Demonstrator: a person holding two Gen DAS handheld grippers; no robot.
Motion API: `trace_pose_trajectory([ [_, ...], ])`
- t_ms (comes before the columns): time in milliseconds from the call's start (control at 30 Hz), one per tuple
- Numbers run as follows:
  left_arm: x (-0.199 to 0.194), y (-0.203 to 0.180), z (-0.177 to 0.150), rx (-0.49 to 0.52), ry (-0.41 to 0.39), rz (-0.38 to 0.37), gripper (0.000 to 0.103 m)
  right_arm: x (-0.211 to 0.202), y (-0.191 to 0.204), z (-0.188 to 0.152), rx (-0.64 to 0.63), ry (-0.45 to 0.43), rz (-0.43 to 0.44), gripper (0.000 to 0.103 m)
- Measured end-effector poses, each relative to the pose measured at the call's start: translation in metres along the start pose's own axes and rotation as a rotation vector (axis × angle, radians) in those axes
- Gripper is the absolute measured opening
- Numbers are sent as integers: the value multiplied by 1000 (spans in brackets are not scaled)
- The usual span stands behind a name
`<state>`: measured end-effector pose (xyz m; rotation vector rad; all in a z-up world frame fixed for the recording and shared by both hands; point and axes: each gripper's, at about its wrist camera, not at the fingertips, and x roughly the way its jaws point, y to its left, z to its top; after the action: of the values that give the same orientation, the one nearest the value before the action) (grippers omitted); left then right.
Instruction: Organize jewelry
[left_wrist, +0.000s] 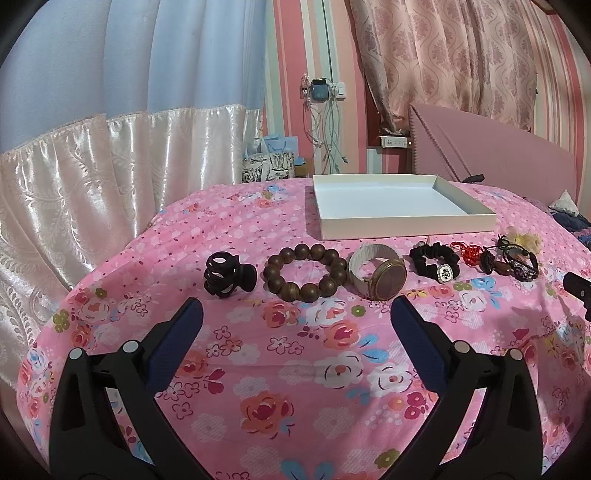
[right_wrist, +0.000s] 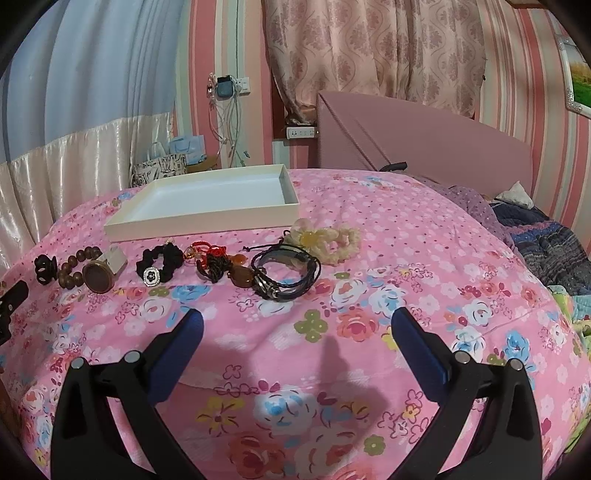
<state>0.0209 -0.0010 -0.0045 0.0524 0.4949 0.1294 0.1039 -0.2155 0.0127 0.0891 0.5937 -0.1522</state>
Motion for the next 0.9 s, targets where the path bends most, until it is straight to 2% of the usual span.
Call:
trace_pose_trajectory([
  [233, -3, -1, 0, -2, -13, -1, 100, 0, 0, -1, 1, -1, 0, 101],
  [900, 4, -2, 0, 1, 21, 0, 100, -1, 1, -1, 0, -3, 9, 101],
])
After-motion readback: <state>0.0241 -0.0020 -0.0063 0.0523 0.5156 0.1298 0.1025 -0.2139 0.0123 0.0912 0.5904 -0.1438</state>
